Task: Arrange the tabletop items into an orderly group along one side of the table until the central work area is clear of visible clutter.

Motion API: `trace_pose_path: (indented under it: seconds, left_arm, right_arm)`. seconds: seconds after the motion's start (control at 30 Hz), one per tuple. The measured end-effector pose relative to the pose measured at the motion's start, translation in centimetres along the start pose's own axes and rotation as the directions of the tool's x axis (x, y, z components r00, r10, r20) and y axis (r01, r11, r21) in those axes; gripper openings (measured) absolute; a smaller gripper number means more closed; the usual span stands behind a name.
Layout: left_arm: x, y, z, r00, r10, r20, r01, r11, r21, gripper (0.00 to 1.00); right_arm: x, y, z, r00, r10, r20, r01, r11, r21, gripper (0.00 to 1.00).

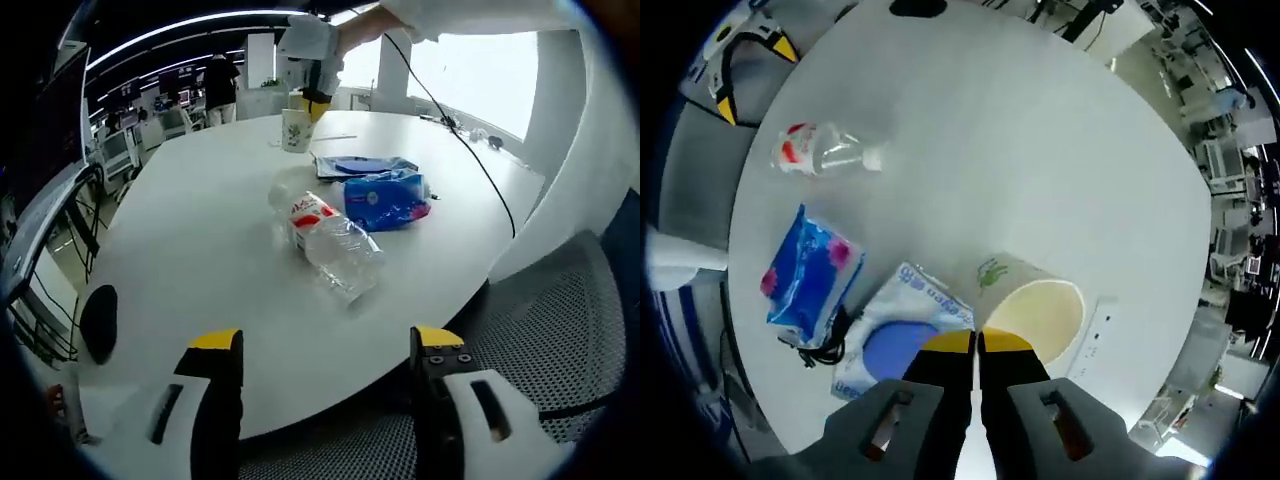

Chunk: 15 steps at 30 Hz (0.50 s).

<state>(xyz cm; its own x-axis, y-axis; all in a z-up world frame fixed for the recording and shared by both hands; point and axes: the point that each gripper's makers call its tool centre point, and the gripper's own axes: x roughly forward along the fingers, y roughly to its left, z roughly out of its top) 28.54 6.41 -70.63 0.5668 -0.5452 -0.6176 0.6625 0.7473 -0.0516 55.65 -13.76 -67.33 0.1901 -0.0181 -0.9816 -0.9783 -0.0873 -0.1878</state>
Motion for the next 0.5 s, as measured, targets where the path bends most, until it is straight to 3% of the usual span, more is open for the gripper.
trace_pose_path:
  seconds: [0.1,0.2,0.27,0.37,0.5]
  left_arm:
    - [-0.1,0.2,0.3,1.000,0.003,0.014,-0.002,1.000,-0.020,0.70]
    - [-0.1,0.0,0.3,1.000,-0.005,0.018,0.006,1.000,-0.021,0.71]
    - [0.0,-0.2,0.1,1.000,-0.014,0.006,0.014,1.000,-0.022,0.71]
    - [-0.5,-0.1,1.1,0.998,-0.015,0.054,0.016,1.000,-0.013,0.70]
    - [-0.6,-0.2,1.2,0.998,-0.018,0.063,0.019,1.000,-0.015,0.69]
  right_arm:
    - [-0.2,-0.3,0.0,0.998,-0.019,-0.061,0.014,0.996,-0.089,0.00]
    - [-0.2,-0.4,0.6,0.999,-0.007,-0.039,0.006,1.000,-0.026,0.00]
    - [0.0,-0.5,0.8,0.999,0.000,-0.044,-0.001,1.000,-0.030,0.00]
    - [0.2,-0.4,0.9,0.998,0.001,-0.067,-0.002,1.000,-0.016,0.00]
    - [0.7,0.0,0.9,0.997,0.016,-0.078,-0.018,1.000,-0.021,0.00]
